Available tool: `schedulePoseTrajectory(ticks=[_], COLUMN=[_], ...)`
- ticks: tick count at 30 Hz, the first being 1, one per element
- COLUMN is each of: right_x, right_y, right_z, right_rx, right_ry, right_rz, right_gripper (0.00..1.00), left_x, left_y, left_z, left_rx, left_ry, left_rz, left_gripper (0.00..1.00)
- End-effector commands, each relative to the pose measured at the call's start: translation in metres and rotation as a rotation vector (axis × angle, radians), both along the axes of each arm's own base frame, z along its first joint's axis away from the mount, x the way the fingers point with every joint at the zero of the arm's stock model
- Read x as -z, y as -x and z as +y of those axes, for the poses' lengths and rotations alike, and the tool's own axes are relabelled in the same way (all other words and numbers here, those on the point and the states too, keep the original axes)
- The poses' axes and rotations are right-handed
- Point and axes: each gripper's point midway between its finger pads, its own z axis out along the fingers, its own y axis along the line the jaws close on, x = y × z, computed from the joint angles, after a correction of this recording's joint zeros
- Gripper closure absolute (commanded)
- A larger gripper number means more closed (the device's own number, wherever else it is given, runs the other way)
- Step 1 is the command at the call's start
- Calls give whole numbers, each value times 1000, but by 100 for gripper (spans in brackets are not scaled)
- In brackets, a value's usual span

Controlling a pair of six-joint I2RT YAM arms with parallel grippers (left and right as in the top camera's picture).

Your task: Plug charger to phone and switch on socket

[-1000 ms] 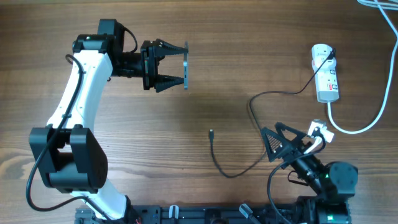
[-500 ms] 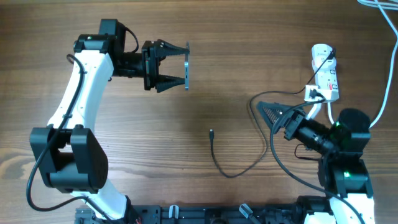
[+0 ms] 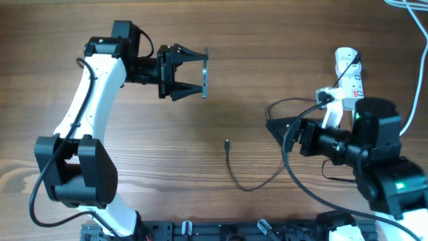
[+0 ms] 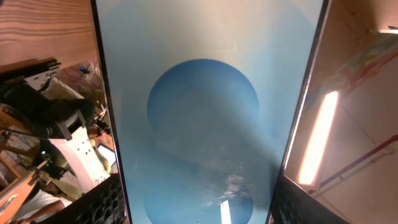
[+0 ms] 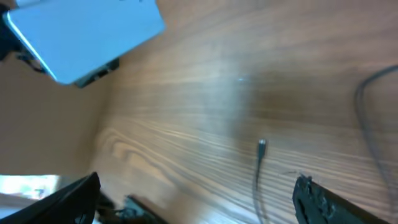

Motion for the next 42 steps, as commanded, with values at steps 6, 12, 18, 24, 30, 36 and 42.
schedulePoseTrajectory(ticks=[6, 12, 18, 24, 30, 36, 42], right_x=[-59, -76, -67, -56, -54, -35, -37], right_y=[-5, -16, -50, -66, -75, -91, -100], right_z=[44, 98, 122, 146, 154, 159, 166], right_rx=[-82, -98, 47, 51, 63, 103, 125], right_ry=[237, 420, 552, 525, 516, 577, 560], right_rz=[-101, -146, -121, -118, -133, -138, -164], right_gripper=[1, 1, 0, 1, 7, 14, 32], left_x=[-20, -3, -2, -2, -3, -4, -7], left_y=[6, 4, 4, 4, -2, -2, -1], left_z=[0, 1, 1, 1, 1, 0, 0], left_rx=[4, -9, -9, -10, -16, -15, -12], left_ry=[53, -51, -53, -53, -52, -46, -30], left_rz=[-4, 17, 20, 13, 19, 23, 23], left_gripper=[36, 36, 36, 36, 36, 36, 36])
